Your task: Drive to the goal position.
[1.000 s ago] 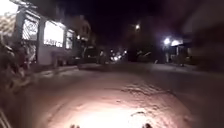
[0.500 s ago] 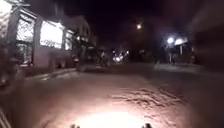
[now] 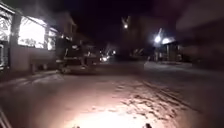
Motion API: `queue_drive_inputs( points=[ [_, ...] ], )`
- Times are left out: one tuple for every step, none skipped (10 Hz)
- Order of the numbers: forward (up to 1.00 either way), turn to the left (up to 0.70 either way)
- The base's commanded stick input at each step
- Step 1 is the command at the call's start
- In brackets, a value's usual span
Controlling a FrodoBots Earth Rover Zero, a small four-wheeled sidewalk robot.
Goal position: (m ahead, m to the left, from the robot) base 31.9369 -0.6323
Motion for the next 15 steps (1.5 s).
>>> queue_drive_inputs(
  points=[
    [0.85,0.0],
    [0.85,0.0],
    [0.85,0.0],
    [0.85,0.0],
    [0.85,0.0],
    [0.85,0.0],
    [0.85,0.0],
    [0.85,0.0],
    [0.85,0.0],
    [0.85,-0.34],
    [0.85,-0.34],
    [0.85,-0.18],
    [0.85,0.0],
    [0.85,0.0],
    [0.85,0.0]
  ],
)
